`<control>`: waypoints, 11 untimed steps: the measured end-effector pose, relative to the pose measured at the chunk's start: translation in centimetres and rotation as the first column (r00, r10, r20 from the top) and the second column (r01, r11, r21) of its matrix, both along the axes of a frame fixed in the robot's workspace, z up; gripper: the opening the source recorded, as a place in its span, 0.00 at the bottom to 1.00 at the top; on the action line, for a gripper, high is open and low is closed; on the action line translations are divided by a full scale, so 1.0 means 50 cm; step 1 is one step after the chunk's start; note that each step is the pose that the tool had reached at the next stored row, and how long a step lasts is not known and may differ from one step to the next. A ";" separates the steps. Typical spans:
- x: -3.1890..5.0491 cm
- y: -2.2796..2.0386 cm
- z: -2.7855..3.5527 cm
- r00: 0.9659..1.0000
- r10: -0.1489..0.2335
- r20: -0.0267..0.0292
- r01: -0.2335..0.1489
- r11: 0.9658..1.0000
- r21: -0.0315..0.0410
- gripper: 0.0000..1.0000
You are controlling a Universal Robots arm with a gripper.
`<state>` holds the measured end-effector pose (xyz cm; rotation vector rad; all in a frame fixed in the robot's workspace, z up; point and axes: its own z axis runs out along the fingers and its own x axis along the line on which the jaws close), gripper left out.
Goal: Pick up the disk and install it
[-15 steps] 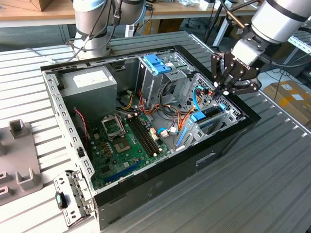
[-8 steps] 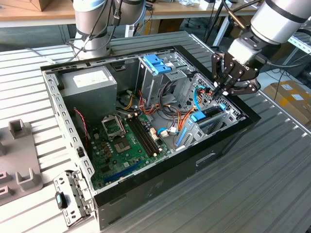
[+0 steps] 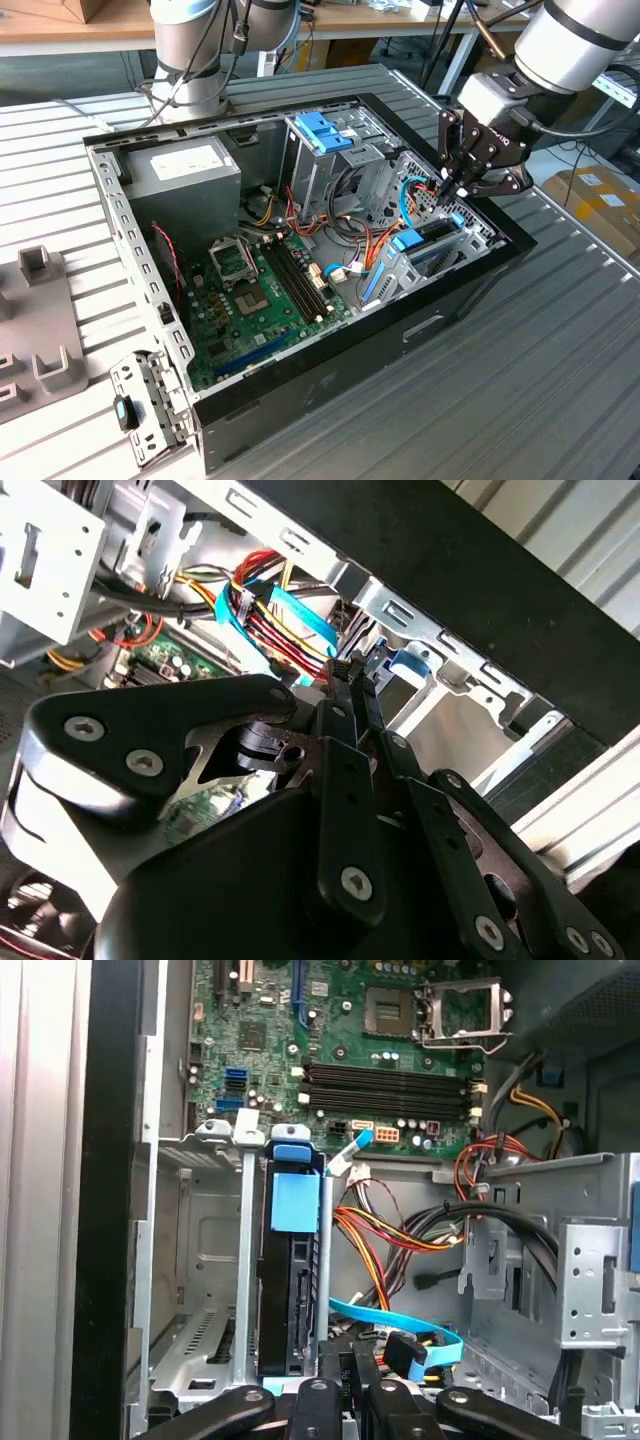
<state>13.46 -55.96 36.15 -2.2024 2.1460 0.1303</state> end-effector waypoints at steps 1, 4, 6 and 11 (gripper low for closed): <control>0.000 0.0000 0.000 1.000 -0.020 0.000 0.020 1.000 0.000 0.17; 0.000 0.0000 0.000 1.000 -0.031 0.000 0.031 1.000 0.000 0.17; 0.000 0.0000 0.000 0.999 -0.032 0.000 0.032 0.999 0.000 0.17; -0.002 -0.0054 -0.001 0.999 -0.032 0.000 0.032 0.999 0.000 0.17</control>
